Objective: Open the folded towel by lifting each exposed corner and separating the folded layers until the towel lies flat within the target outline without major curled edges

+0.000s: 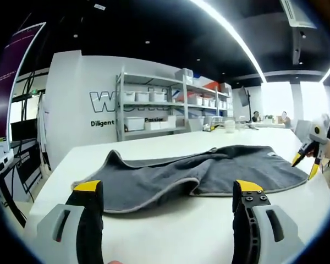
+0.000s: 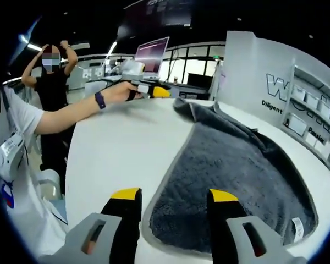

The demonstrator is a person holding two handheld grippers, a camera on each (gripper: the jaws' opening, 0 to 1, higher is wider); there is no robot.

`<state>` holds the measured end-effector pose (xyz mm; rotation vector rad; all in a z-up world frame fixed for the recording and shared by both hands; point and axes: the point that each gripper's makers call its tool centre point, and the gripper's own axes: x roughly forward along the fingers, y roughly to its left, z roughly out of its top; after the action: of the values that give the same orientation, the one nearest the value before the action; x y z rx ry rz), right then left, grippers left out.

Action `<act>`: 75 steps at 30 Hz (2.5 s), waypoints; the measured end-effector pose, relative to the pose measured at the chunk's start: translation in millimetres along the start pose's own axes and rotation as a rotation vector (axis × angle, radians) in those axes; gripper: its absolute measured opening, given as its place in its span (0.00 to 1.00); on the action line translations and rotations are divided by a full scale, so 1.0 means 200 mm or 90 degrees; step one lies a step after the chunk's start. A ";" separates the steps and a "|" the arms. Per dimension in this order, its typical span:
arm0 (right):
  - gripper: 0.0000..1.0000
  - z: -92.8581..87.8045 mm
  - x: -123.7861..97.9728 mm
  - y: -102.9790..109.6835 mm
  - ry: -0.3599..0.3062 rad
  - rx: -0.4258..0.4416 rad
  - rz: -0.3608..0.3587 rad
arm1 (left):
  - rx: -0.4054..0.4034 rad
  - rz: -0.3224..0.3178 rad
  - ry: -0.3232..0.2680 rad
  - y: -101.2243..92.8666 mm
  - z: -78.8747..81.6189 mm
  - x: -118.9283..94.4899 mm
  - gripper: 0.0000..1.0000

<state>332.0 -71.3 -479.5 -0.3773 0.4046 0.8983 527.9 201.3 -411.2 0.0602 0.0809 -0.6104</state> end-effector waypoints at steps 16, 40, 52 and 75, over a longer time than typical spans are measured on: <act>0.13 -0.09 0.03 0.04 0.089 -0.019 0.048 | 0.000 0.000 0.005 0.01 -0.01 0.01 0.96; 0.01 -0.22 -0.16 -0.22 0.195 -0.076 -0.091 | -0.002 0.001 0.008 0.02 -0.02 0.00 0.96; 0.00 -0.41 -0.38 -0.52 0.249 -0.082 -0.220 | -0.003 0.005 0.016 0.03 -0.04 0.01 0.96; 0.00 -0.66 -0.72 -0.91 0.272 -0.065 -0.391 | -0.005 0.007 0.023 0.03 -0.06 0.01 0.96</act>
<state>375.4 -333.6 -497.0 -0.7456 0.5922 0.2324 532.6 205.0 -422.7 0.0636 0.1183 -0.5989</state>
